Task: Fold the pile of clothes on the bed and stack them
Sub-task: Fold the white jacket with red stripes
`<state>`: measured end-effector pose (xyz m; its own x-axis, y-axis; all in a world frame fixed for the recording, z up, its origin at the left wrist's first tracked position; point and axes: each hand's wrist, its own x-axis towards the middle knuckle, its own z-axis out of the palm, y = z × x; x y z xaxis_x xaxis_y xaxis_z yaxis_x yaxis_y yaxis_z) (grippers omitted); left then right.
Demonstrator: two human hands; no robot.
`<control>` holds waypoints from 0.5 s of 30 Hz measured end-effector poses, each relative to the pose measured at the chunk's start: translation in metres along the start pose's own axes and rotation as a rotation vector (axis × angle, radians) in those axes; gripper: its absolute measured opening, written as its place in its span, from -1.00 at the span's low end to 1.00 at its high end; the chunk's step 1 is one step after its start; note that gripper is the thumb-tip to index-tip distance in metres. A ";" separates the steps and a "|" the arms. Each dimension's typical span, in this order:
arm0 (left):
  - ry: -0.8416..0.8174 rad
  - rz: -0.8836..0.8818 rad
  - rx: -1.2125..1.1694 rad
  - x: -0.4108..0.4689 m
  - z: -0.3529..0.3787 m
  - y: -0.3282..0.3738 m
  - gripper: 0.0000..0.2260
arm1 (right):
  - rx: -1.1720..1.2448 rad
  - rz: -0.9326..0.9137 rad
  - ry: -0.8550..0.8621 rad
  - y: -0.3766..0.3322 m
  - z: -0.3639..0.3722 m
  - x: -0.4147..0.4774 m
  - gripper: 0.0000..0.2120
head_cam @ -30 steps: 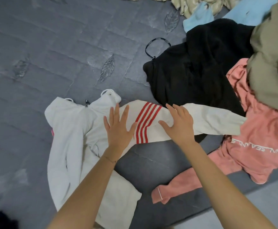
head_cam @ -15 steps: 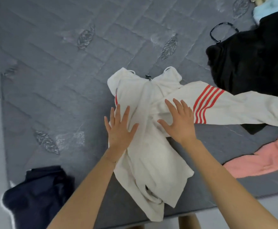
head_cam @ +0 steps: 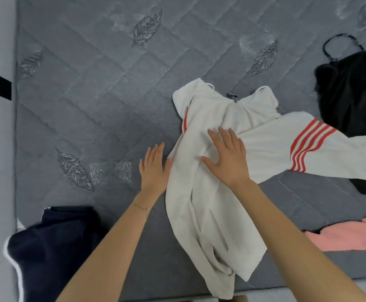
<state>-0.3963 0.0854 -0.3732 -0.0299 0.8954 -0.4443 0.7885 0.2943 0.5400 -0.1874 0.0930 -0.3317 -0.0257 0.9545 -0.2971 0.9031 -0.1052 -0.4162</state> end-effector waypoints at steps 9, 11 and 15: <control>0.144 -0.059 -0.388 0.022 0.033 -0.007 -0.79 | -0.102 -0.327 -0.114 -0.013 0.020 0.070 -0.56; 0.149 -0.078 -0.398 0.024 0.038 -0.010 -0.86 | -0.136 -0.405 -0.129 -0.021 0.026 0.088 -0.61; 0.184 -0.144 -0.423 0.022 0.045 -0.016 -0.82 | -0.262 -0.453 -0.238 -0.034 0.037 0.118 -0.63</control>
<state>-0.3825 0.0856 -0.4238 -0.2589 0.8685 -0.4226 0.4507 0.4956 0.7424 -0.2370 0.1992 -0.3844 -0.5028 0.7963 -0.3363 0.8550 0.4008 -0.3292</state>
